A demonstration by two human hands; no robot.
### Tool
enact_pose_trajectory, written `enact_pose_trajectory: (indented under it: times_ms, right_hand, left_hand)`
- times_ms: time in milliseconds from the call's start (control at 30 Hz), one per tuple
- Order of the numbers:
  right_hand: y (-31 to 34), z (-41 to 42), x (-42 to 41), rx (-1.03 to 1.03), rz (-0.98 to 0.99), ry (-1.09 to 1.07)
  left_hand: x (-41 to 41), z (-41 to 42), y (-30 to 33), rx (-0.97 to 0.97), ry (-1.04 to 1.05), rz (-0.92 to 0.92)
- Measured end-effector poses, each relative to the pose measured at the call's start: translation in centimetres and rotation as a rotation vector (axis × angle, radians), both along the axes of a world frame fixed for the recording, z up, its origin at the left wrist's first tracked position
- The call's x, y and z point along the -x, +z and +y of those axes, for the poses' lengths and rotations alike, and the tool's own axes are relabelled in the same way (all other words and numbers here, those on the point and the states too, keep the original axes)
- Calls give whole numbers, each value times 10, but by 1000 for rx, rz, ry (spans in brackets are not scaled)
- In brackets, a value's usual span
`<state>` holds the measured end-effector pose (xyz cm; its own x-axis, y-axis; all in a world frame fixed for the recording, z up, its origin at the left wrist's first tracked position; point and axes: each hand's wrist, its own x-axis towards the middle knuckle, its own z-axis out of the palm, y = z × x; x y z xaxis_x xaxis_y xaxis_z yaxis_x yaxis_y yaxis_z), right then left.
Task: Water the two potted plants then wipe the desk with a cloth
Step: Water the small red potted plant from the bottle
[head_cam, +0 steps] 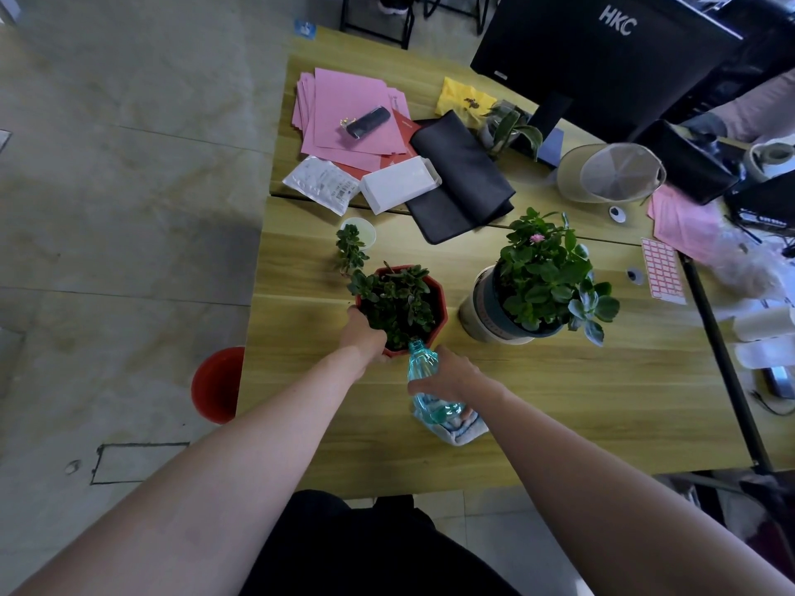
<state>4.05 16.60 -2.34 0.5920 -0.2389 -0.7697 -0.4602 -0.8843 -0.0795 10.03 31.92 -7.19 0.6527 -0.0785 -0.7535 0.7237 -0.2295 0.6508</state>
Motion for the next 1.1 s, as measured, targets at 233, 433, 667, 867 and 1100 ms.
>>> enact_pose_trajectory:
  times_ms: [233,433,667,867,1100]
  right_hand:
    - [-2,0,0,8,3,9]
    - [-3,0,0,-1,-6,2]
    - [-9,-8,11,-103,-81,-51]
    - [-11,-11,16,-180,-70,-64]
    - [-8,-13,17,-218,-96,-58]
  left_hand:
    - [0,0,-3,6,3,-6]
    - [1,3,-2,-28,5,-41]
    - [-4,37,-5,93,98,15]
    - [-31,47,-9,86,52,-57]
    - [-65,38,-11,34,-55,-68]
